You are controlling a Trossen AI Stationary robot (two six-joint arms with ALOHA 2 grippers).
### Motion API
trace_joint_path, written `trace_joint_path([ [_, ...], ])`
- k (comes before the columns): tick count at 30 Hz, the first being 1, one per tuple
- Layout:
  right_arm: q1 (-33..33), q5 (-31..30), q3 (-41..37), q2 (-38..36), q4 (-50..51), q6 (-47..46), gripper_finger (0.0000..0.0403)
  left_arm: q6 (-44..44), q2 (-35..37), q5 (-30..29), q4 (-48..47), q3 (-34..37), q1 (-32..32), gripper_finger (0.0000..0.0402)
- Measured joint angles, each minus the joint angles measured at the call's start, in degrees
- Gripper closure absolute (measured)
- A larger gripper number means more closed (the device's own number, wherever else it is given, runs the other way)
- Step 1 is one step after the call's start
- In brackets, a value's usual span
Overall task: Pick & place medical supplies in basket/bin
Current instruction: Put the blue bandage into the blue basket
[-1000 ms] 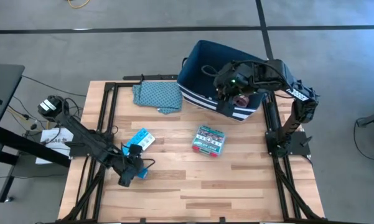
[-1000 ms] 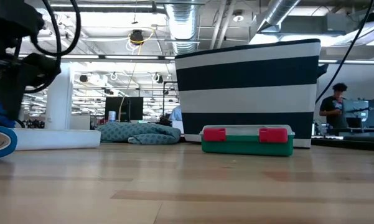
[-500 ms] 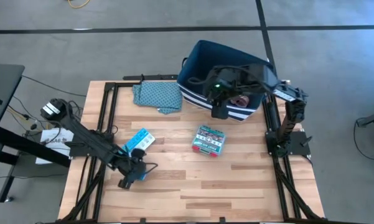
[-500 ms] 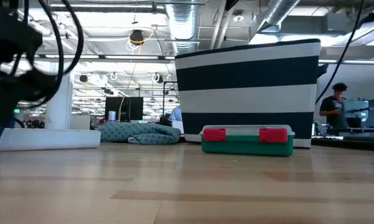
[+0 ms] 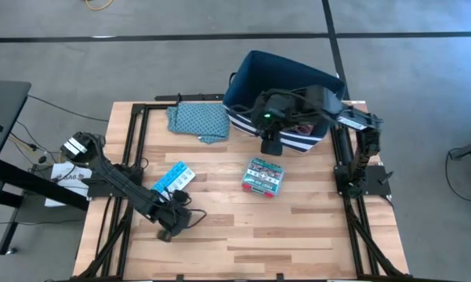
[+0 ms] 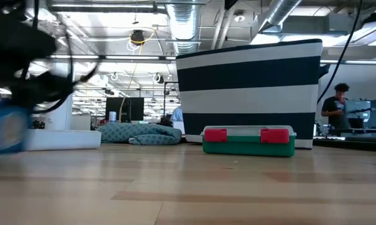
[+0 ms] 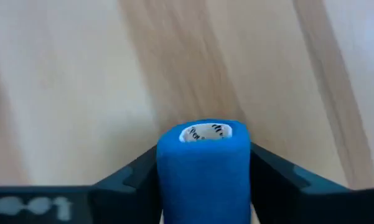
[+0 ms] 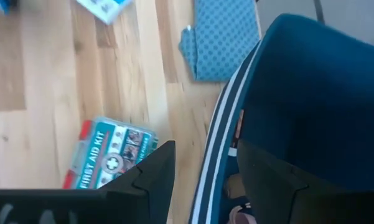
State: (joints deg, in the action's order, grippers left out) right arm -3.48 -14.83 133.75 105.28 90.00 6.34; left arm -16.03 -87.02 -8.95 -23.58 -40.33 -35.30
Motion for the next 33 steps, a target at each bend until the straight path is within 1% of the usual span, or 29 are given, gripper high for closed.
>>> trace_joint_path([
  [3, 1.2, -0.1, 0.1, -2.2, 0.0, -1.4, 0.0238, 0.8, 0.3, -5.8, 4.3, -2.6, 0.3, 0.0264],
  [5, 2.1, -0.1, 0.1, -3.3, 0.0, -3.1, 0.0238, 2.9, 0.1, -8.6, 3.3, -5.2, 0.7, 0.0294],
  [6, 2.9, 0.0, 0.1, -3.8, 0.0, -4.5, 0.0239, 5.4, 0.1, -10.0, 3.1, -7.1, 0.9, 0.0309],
  [8, 4.6, 0.0, 0.0, -5.5, 0.0, -7.9, 0.024, 12.6, 0.2, -14.1, 4.0, -11.9, 2.1, 0.0336],
  [10, 6.7, 1.0, 0.1, -7.5, 0.0, -9.6, 0.0241, 21.3, 0.3, -21.2, 4.0, -16.3, 3.4, 0.0353],
  [14, 11.6, 2.7, 0.1, -11.6, 0.0, -11.0, 0.0241, 37.7, 0.3, -35.7, 5.7, -26.0, 8.9, 0.0355],
  [15, 12.8, 2.5, 0.1, -12.7, 0.0, -12.0, 0.0242, 41.5, 0.4, -37.8, 7.2, -28.1, 11.1, 0.0353],
  [16, 14.1, 2.0, 0.1, -13.7, 0.0, -13.0, 0.0242, 44.7, 0.4, -38.2, 9.6, -30.0, 13.6, 0.035],
  [17, 15.2, 0.9, 0.1, -14.8, 0.0, -14.0, 0.0243, 47.3, 0.4, -36.9, 12.6, -31.6, 16.3, 0.0348],
  [19, 17.7, -2.1, 0.1, -16.6, 0.0, -16.7, 0.0245, 49.6, 0.4, -30.4, 20.3, -34.0, 22.5, 0.0348],
  [20, 19.0, -3.8, -0.1, -17.3, 0.0, -18.4, 0.0246, 49.5, 0.3, -25.6, 24.0, -34.8, 26.1, 0.0348],
  [22, 21.7, -6.2, -0.6, -18.5, -0.1, -20.5, 0.0248, 46.6, -0.9, -14.8, 31.0, -36.5, 33.6, 0.0348],
  [25, 25.0, -7.9, -2.4, -19.8, -0.1, -21.3, 0.0252, 40.9, -5.8, -0.2, 37.1, -39.3, 44.3, 0.0348],
  [27, 26.8, -8.8, -4.5, -20.8, 0.0, -21.4, 0.0255, 38.5, -11.0, 4.4, 40.0, -41.7, 50.2, 0.0348],
  [29, 28.0, -9.9, -7.0, -21.8, 0.0, -21.6, 0.0257, 37.1, -16.6, 6.4, 42.3, -45.0, 54.8, 0.0348],
  [33, 29.2, -11.0, -13.0, -23.5, 0.0, -26.9, 0.0262, 36.3, -26.7, 9.5, 40.2, -53.7, 60.4, 0.0335],
])
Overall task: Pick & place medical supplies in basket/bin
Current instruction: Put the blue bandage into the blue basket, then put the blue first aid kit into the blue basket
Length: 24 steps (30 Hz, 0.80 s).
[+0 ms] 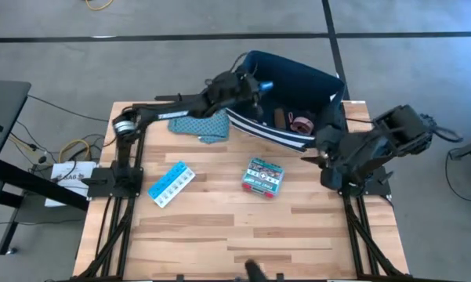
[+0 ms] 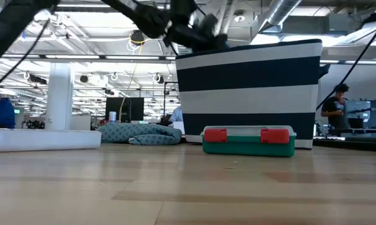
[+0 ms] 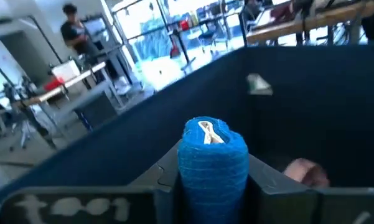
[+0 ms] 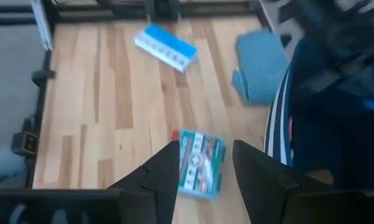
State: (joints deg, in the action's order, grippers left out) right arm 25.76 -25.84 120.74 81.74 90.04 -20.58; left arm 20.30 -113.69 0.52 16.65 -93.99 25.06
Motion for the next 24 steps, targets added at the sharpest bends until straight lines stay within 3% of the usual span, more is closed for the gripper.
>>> trace_joint_path([
  [6, 0.9, 0.1, -9.6, -2.8, 0.0, -4.4, 0.0264, 4.6, -8.2, -0.6, -15.8, -12.3, 0.9, 0.0291],
  [13, 0.8, 0.1, -16.1, -5.2, 0.0, -6.5, 0.0266, 10.6, -9.9, -6.3, -28.9, -20.4, -1.7, 0.024],
  [19, 0.9, 0.2, -17.4, -5.7, 0.0, -11.6, 0.0264, 10.2, -9.9, -7.2, -38.2, -30.4, -3.0, 0.0228],
  [24, 0.9, 0.1, -17.4, -5.6, 0.0, -13.4, 0.0266, 9.1, -10.1, -13.3, -44.4, -33.2, -2.6, 0.0227],
])
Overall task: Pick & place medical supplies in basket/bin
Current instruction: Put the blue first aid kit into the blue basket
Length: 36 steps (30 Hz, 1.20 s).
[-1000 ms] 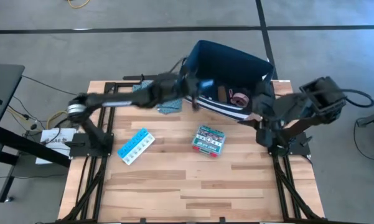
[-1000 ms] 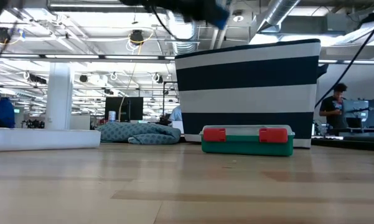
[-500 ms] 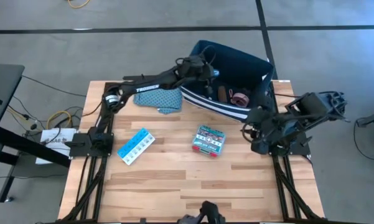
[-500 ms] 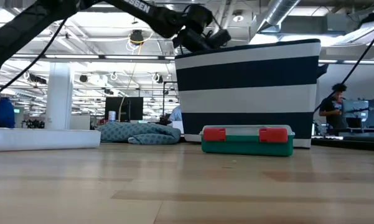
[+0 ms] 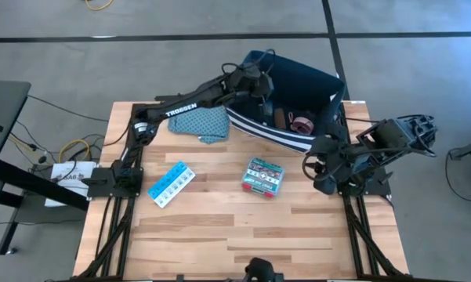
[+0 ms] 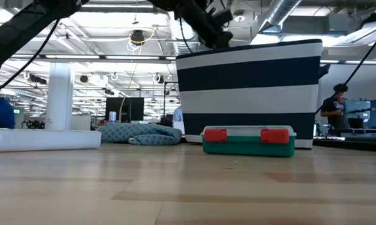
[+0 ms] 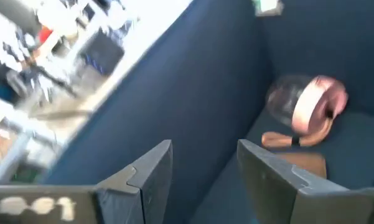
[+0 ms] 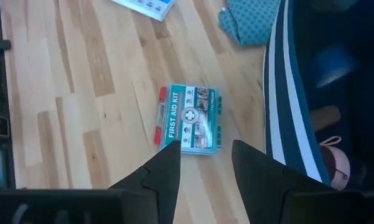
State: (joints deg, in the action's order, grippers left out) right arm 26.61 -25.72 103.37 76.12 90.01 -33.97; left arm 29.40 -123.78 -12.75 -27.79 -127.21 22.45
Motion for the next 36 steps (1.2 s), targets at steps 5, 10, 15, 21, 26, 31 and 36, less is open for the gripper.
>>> trace_joint_path([
  [5, 0.0, -2.3, 0.0, 1.0, 0.0, -2.1, 0.0265, -3.3, -0.2, -0.1, -0.3, 0.1, 0.3, 0.0231],
  [10, 0.1, -2.9, -0.6, 2.4, -0.6, -2.6, 0.0264, -0.2, 1.7, -1.7, -0.1, 0.1, -1.5, 0.0239],
  [15, 0.1, -4.2, -4.5, 4.6, -2.9, -2.7, 0.0265, -0.5, 8.5, -3.6, -7.5, 0.1, -4.5, 0.0248],
  [21, 0.3, 0.1, -8.8, 9.9, -9.3, -5.8, 0.0247, -12.4, 19.4, -5.3, -26.1, 0.1, -10.2, 0.0251],
  [26, -0.5, 5.7, -9.2, 17.6, -17.0, 0.4, 0.0219, -20.6, 26.1, -5.7, -37.4, 0.0, -15.8, 0.0251],
  [31, -2.9, 10.3, -9.2, 24.9, -21.4, 2.9, 0.0193, -28.8, 30.1, -8.1, -45.6, 0.0, -21.0, 0.0251],
  [36, -5.8, 10.6, -9.2, 31.9, -20.2, -1.0, 0.0186, -34.6, 31.3, -16.0, -49.7, 0.1, -25.5, 0.0252],
])
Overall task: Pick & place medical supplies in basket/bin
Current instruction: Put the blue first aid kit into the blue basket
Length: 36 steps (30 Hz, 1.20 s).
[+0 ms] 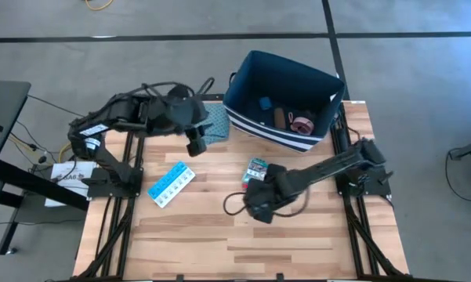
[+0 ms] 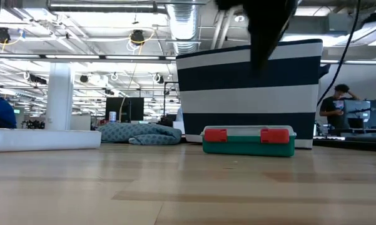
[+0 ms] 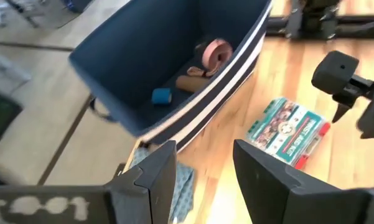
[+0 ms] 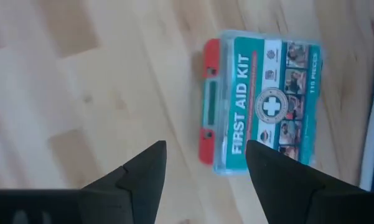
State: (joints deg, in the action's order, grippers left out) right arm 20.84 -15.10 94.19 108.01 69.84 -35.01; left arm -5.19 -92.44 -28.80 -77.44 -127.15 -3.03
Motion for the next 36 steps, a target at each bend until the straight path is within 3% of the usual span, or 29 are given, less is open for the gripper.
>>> trace_joint_path([
  [12, -1.7, 0.5, 0.0, 13.7, -5.6, -0.1, 0.0203, -3.2, -0.1, -6.8, -5.9, 0.0, -6.0, 0.0252],
  [36, -4.4, -1.9, 0.0, 14.2, -6.0, 2.5, 0.0214, -2.2, -0.1, -8.1, -6.1, 0.0, -6.3, 0.0251],
])
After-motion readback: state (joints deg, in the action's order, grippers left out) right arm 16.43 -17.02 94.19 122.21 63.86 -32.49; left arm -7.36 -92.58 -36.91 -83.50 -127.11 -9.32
